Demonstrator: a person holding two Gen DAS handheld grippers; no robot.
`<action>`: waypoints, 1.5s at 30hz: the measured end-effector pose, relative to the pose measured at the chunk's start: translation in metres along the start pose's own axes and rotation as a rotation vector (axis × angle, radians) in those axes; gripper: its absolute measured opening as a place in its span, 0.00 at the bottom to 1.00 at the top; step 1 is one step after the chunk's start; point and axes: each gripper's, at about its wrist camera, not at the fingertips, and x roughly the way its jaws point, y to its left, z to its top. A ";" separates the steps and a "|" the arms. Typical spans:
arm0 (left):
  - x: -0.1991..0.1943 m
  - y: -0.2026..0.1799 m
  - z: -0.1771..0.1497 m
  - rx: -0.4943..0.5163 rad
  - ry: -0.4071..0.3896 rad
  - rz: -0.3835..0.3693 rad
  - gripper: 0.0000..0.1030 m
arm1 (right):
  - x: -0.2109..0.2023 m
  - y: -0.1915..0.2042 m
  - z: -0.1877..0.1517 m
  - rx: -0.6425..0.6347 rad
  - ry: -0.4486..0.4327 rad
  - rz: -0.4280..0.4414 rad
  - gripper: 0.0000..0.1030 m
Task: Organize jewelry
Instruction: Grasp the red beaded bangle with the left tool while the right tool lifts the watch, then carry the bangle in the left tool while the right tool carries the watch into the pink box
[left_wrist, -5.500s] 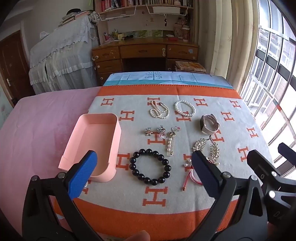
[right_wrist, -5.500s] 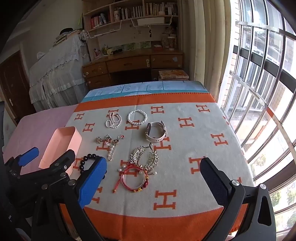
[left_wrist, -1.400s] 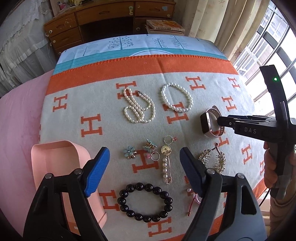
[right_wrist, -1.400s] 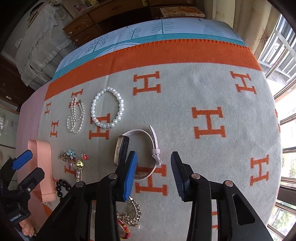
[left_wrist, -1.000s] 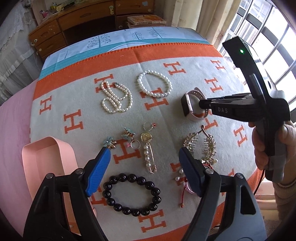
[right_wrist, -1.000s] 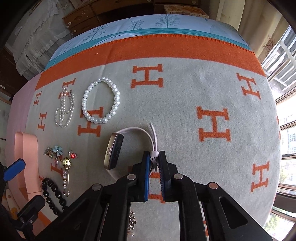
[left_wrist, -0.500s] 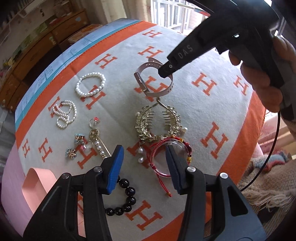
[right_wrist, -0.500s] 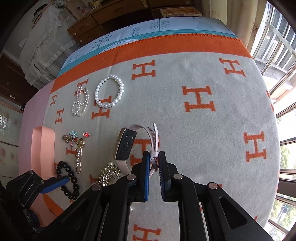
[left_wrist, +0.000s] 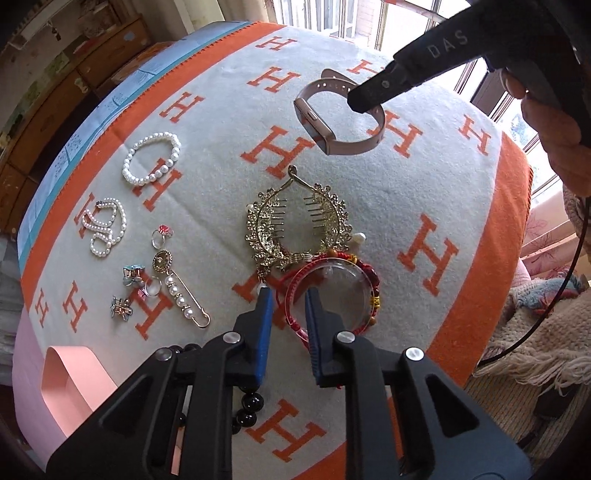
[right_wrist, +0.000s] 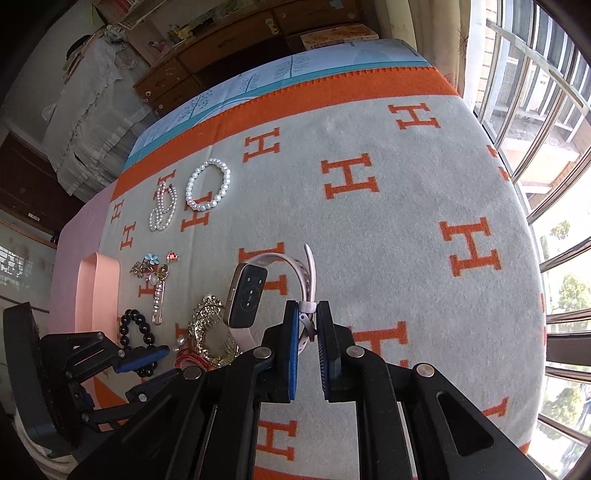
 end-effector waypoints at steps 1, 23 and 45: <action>0.000 0.000 0.000 0.002 0.000 -0.002 0.15 | 0.002 -0.001 -0.002 0.002 0.004 0.000 0.09; 0.028 0.000 0.016 0.004 0.100 0.010 0.04 | 0.019 -0.019 -0.014 0.042 0.056 0.031 0.09; -0.129 0.158 -0.115 -0.742 -0.143 0.261 0.04 | -0.041 0.103 -0.006 -0.149 -0.032 0.107 0.09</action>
